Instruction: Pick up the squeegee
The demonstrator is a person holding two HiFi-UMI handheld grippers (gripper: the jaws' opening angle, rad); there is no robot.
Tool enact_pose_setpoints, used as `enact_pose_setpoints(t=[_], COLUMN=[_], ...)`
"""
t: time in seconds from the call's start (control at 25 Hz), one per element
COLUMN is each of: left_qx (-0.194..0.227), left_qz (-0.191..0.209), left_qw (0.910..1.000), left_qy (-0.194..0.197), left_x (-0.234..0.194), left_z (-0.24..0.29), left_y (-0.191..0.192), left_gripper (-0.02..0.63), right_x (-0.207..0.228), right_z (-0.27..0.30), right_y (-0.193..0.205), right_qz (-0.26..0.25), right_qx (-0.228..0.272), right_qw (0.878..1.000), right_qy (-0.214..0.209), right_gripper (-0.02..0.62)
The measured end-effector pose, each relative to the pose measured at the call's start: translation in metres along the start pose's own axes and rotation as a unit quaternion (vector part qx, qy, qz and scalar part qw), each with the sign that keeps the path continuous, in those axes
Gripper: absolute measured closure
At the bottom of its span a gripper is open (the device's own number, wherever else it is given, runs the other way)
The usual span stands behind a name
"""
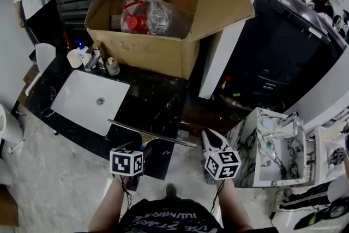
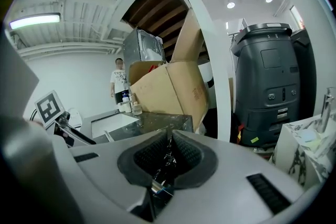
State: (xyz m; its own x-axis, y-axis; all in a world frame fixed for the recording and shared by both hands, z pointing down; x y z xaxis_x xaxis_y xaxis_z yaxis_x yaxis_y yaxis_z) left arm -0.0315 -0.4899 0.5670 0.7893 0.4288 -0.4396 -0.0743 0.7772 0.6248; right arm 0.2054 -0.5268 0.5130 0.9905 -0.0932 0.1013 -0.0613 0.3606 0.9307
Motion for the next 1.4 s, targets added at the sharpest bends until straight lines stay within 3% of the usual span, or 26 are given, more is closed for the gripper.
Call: enact_pose_setpoints(t=[0.36, 0.6, 0.72, 1.4], left_qx=[-0.031, -0.032, -0.038, 0.028], left_qz=[-0.005, 0.015, 0.033, 0.055], left_qw=[0.9982, 0.9940, 0.9934, 0.9944], left_qy=[-0.052, -0.104, -0.103, -0.086], left_x=[-0.007, -0.010, -0.007, -0.008], left_z=[0.034, 0.037, 0.041, 0.014], left_y=[0.004, 0.002, 0.002, -0.009], left_gripper=[0.319, 0.409, 0.462, 0.469], right_x=[0.020, 0.029, 0.030, 0.002], right_z=[0.023, 0.033, 0.037, 0.031], right_y=[0.001, 0.002, 0.002, -0.001], right_qz=[0.005, -0.003, -0.002, -0.007], right_qx=[-0.007, -0.010, -0.009, -0.003], right_qw=[1.000, 0.999, 0.999, 0.999], right_qy=[-0.019, -0.034, -0.035, -0.036], right_gripper=[0.538, 0.538, 0.538, 0.538])
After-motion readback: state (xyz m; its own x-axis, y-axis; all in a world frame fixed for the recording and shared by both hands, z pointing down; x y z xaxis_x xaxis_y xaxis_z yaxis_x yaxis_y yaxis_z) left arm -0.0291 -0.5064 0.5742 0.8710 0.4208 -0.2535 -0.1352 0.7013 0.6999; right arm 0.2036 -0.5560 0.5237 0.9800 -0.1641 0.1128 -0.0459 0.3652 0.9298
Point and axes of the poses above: the fingertips, and each gripper's own axes: z forward along the fingers, x to its right, y out of its underside, the point moved 1 cm from there along -z, backward along the fingers, and after that the axes turned 14 degrees about y, right-handed, at the moved point
